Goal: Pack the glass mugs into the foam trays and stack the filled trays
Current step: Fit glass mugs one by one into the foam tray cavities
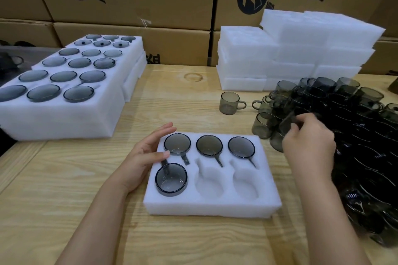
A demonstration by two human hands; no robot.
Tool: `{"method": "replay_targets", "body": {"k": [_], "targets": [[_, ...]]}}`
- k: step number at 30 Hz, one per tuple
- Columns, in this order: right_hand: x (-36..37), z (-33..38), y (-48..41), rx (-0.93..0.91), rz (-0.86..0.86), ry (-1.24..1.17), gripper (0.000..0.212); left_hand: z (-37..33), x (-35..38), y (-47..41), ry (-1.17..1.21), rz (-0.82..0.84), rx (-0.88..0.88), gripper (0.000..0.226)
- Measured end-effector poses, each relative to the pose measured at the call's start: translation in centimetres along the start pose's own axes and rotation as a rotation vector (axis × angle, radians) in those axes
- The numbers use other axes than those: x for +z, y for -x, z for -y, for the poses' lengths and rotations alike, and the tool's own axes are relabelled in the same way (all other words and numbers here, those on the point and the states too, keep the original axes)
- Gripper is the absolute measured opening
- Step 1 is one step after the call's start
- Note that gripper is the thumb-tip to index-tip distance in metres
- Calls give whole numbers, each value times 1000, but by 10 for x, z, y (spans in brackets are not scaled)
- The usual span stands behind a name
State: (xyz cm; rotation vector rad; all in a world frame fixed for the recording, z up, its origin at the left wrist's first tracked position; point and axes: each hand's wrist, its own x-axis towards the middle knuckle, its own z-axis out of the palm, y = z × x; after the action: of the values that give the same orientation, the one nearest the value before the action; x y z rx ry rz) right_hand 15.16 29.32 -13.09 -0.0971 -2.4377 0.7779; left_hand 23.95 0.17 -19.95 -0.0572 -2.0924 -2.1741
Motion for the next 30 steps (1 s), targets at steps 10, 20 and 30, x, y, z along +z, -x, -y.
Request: {"method": "replay_targets", "body": {"k": [10,20,30], "targets": [[19,1,42,-227,57,-428,13,-3,0,0,153,-15,-45,57],[-4,25,62,-366,56,-578,15,-46,37,17,-499,-174,275,44],[0,52,102,-608,109,-589,14,-53,69,21,-631,-41,193,52]]}}
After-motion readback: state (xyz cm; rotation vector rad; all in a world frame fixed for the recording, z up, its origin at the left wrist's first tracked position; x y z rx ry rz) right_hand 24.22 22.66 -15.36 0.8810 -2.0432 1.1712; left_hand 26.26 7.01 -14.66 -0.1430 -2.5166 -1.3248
